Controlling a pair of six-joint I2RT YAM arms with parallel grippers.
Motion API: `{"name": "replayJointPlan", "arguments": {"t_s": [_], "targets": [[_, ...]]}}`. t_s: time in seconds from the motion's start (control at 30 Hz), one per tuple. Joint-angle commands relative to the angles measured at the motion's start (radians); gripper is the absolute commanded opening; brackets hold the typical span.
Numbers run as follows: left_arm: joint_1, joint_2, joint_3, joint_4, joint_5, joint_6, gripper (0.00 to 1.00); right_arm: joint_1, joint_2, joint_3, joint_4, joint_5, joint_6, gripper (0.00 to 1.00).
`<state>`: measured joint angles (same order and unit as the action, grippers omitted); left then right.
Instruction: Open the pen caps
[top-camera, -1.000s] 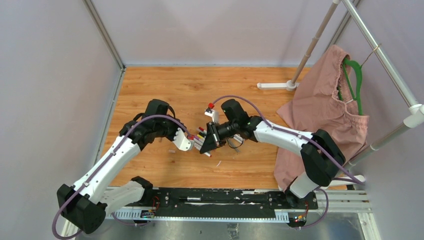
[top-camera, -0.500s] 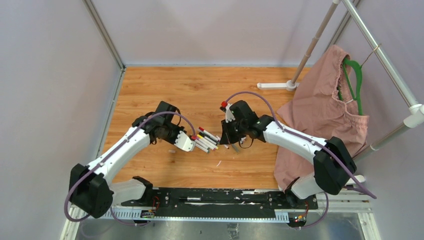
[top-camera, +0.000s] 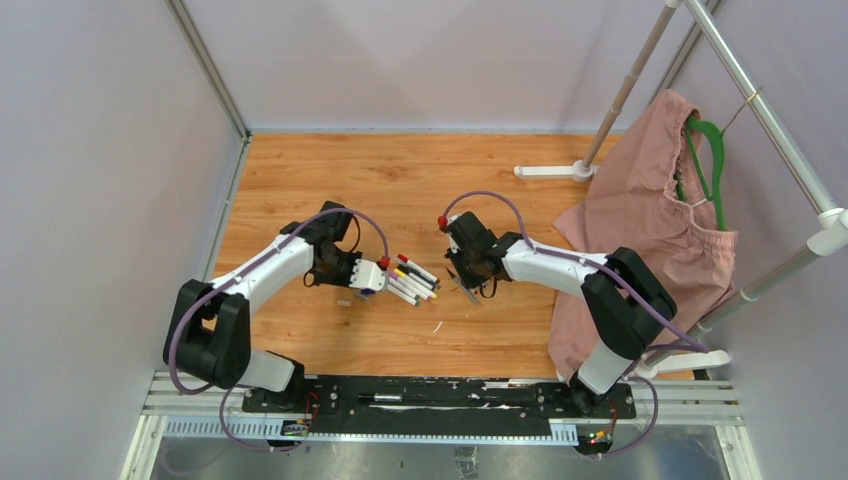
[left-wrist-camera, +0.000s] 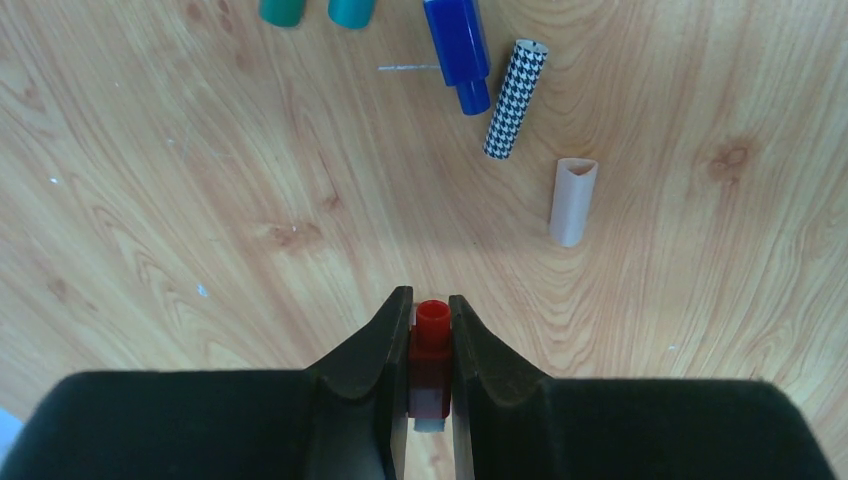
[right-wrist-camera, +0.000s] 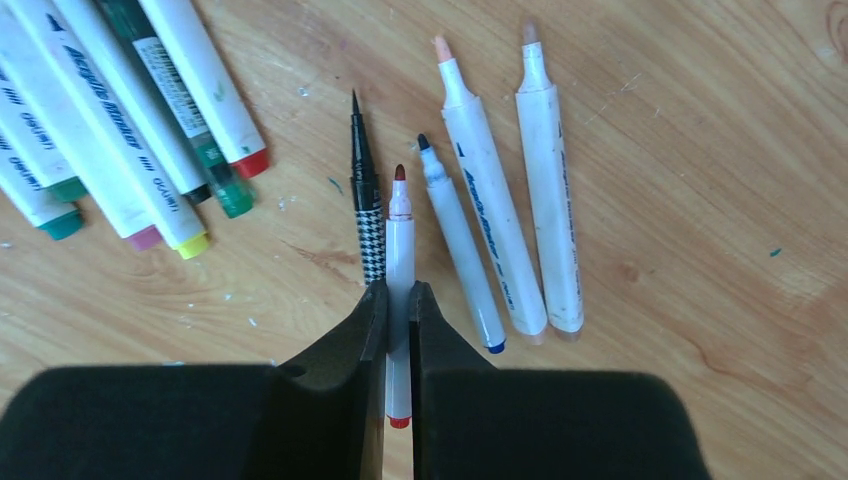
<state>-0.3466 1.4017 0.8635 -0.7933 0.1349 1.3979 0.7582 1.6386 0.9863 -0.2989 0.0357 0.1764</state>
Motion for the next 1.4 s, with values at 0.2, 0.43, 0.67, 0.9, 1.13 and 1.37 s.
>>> {"name": "replayJointPlan", "arguments": {"t_s": [0.2, 0.43, 0.67, 0.9, 1.13, 1.37], "targets": [[0.014, 0.053, -0.052, 0.072, 0.038, -0.039, 0.11, -0.007, 0.021, 0.018, 0.011, 0.059, -0.053, 0.22], [0.029, 0.079, -0.067, 0.089, 0.035, -0.042, 0.19, -0.007, -0.019, 0.021, -0.004, 0.046, -0.05, 0.29], [0.031, 0.08, -0.059, 0.087, 0.042, -0.049, 0.27, -0.007, -0.095, 0.032, -0.024, 0.041, -0.036, 0.32], [0.043, 0.083, -0.019, 0.005, 0.062, -0.027, 0.39, 0.005, -0.098, 0.07, -0.032, -0.02, -0.04, 0.39], [0.064, 0.04, 0.079, -0.05, 0.069, -0.064, 0.41, 0.036, 0.01, 0.152, -0.012, -0.075, -0.06, 0.41], [0.129, 0.0, 0.272, -0.109, 0.079, -0.218, 0.5, 0.058, 0.152, 0.261, 0.011, -0.106, -0.069, 0.41]]}}
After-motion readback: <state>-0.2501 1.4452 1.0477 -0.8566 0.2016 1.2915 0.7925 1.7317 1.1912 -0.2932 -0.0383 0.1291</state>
